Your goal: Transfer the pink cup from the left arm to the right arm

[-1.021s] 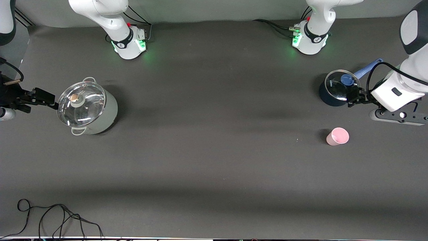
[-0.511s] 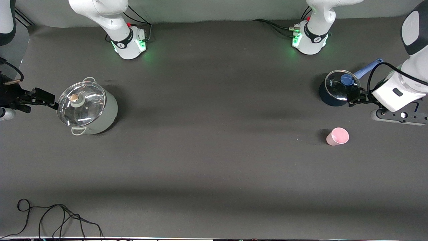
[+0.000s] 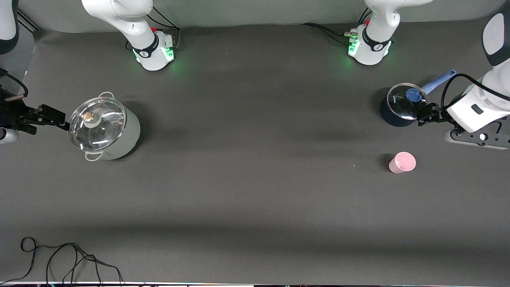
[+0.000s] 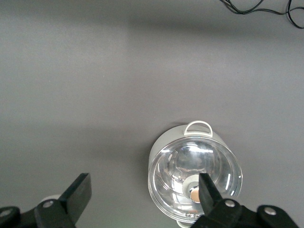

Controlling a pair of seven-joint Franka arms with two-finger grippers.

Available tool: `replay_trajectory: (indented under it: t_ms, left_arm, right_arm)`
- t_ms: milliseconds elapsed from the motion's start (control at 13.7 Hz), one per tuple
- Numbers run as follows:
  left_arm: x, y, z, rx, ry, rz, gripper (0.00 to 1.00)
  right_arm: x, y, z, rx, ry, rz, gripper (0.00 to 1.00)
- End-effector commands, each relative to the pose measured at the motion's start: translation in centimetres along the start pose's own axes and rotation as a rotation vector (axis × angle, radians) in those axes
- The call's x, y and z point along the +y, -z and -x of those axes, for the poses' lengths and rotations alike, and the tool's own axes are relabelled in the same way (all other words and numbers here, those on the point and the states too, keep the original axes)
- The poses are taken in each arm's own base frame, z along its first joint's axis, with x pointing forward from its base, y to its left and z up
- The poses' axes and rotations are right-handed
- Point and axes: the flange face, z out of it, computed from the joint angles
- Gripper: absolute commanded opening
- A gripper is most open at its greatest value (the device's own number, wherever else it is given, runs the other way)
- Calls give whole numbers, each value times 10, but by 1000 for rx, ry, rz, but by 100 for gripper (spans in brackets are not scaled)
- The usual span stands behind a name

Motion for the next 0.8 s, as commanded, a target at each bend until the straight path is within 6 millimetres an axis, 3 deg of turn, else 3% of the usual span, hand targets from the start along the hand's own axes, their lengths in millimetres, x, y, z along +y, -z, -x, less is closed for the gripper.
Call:
replay_trajectory:
  t_ms: [0, 511, 729]
  left_arm:
    - [-32, 2, 5, -6, -98, 11, 100]
    - [-106, -11, 17, 28, -452, 34, 99]
    - [-155, -23, 29, 94, -583, 89, 94]
  right_arm:
    - [1, 6, 4, 12, 18, 15, 100]
    - [1, 7, 4, 13, 22, 15, 100]
    - [1, 6, 3, 16, 29, 16, 100]
